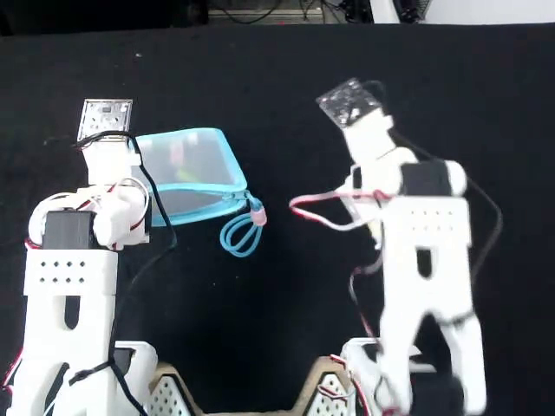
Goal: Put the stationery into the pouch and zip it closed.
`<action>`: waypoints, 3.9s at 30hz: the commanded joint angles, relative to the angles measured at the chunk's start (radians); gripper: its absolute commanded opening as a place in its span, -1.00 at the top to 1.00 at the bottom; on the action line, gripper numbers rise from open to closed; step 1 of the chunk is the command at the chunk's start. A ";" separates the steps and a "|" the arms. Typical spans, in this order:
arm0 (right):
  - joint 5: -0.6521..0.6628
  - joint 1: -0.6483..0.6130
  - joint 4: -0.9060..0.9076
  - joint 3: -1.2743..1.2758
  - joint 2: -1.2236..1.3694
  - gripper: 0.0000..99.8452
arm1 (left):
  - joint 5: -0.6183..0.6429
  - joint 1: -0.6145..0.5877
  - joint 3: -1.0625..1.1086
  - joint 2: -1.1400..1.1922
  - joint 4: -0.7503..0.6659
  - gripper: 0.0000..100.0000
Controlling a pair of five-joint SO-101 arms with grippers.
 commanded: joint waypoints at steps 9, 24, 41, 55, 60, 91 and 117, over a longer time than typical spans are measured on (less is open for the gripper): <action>-0.428 -0.187 -0.101 -0.054 -0.380 0.98 | -0.002 0.008 0.015 0.009 0.018 0.94; -0.537 -0.684 -0.474 0.038 -0.628 0.98 | -0.002 0.010 0.035 0.009 -0.011 0.94; -0.537 -0.724 -1.335 0.605 -0.650 0.98 | -0.006 0.010 0.035 0.009 -0.009 0.94; -0.537 -0.723 -1.382 0.693 -0.651 0.98 | -0.006 0.010 0.035 0.009 -0.009 0.94; -0.537 -0.723 -1.384 0.745 -0.654 0.98 | -0.006 0.010 0.030 0.009 -0.009 0.93; -0.537 -0.726 -1.040 0.820 -0.659 0.98 | -0.006 0.010 0.035 0.009 -0.009 0.93; -0.410 -0.882 -1.043 0.928 -0.656 0.96 | -0.006 0.010 0.033 0.009 -0.011 0.93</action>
